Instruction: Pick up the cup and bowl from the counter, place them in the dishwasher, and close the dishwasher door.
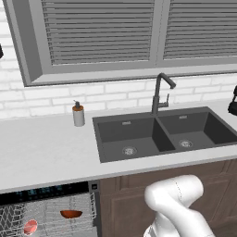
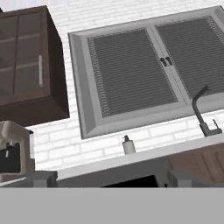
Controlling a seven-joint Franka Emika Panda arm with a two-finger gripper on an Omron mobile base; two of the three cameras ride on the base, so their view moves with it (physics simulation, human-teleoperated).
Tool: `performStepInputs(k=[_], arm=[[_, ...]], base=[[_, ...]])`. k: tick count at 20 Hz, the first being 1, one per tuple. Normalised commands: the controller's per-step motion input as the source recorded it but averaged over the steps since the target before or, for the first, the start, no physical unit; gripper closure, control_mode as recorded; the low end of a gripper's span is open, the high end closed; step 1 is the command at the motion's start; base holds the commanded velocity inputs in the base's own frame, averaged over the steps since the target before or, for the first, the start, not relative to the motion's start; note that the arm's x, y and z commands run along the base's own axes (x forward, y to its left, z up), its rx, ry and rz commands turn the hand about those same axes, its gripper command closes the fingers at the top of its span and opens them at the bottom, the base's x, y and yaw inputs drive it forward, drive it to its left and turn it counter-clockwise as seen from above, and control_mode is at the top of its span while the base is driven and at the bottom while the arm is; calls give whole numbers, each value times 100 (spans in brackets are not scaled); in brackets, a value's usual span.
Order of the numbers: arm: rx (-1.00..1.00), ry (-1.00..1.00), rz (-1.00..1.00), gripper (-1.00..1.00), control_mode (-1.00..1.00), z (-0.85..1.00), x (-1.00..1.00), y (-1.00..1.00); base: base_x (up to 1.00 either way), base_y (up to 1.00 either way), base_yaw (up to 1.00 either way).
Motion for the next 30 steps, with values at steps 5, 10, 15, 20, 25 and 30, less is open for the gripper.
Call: performStepInputs(k=[5,10,15,20,25,30], arm=[[35,-30,-22,-100,-100,-91,-54,0],[22,-3,-21,-100,-100,-55,1,-16],[11,7,-14,-100,-100,-13,26,-11],[1,5,-4,-100,-100,-12,57,8],[0,1,0,-100,-100,-35,0,18],[0,0,0,-100,-100,-95,0,24]], base=[[0,0,0],[0,0,0],[0,0,0],[0,0,0],[0,0,0],[0,0,0]])
